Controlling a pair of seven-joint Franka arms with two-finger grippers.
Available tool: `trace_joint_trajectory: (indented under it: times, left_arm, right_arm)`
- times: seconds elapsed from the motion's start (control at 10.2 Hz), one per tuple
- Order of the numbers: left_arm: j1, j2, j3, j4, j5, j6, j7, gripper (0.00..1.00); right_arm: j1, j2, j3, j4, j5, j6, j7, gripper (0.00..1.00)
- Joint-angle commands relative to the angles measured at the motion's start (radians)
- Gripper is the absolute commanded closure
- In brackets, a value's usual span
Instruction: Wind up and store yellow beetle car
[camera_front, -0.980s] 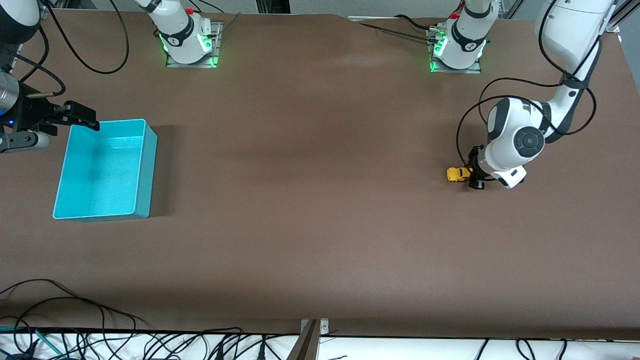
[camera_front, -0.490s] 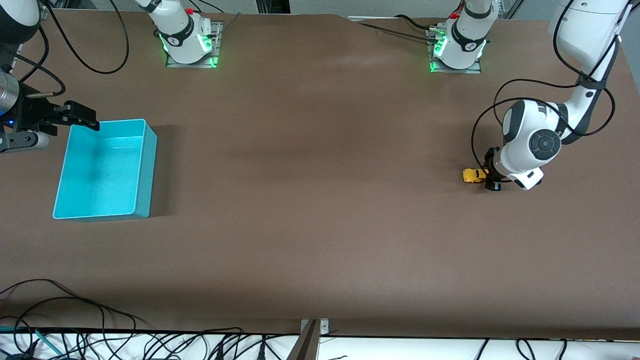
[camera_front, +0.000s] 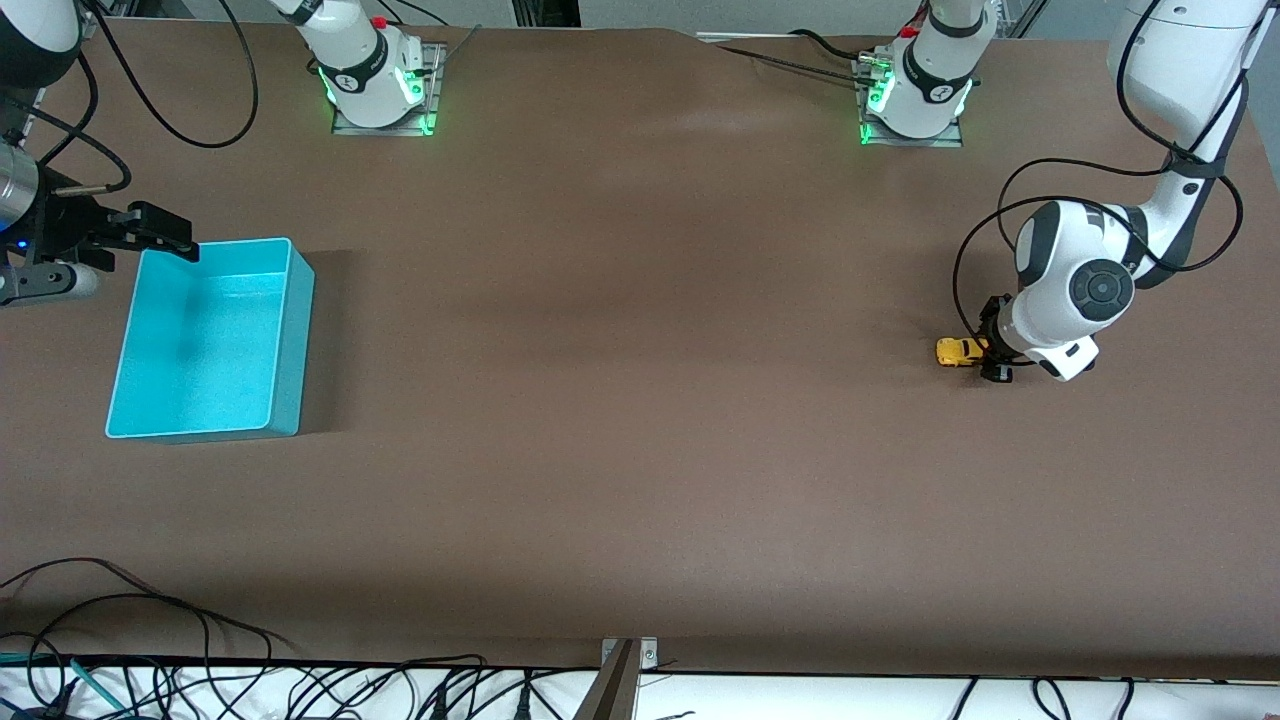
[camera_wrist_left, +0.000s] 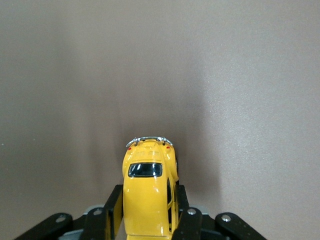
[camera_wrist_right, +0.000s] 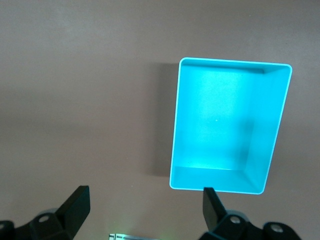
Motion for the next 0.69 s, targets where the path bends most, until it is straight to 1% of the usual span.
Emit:
trace_joint_trajectory:
  times: [0.0,0.1,0.59]
  left_arm:
    - [0.024,0.135,0.011,0.058,0.052,0.083,0.013,0.76]
    - [0.026,0.125,0.009,0.063,0.05,0.083,0.007,0.01]
    - [0.027,0.097,0.006,0.064,0.039,0.079,-0.003,0.0]
  right_arm:
    - [-0.003,-0.003,-0.003,0.001,0.013,-0.009,-0.019,0.0]
    - [-0.003,-0.003,-0.003,0.001,0.013,-0.01,-0.019,0.0]
    - [-0.001,0.005,-0.002,0.002,0.013,-0.009,-0.019,0.0]
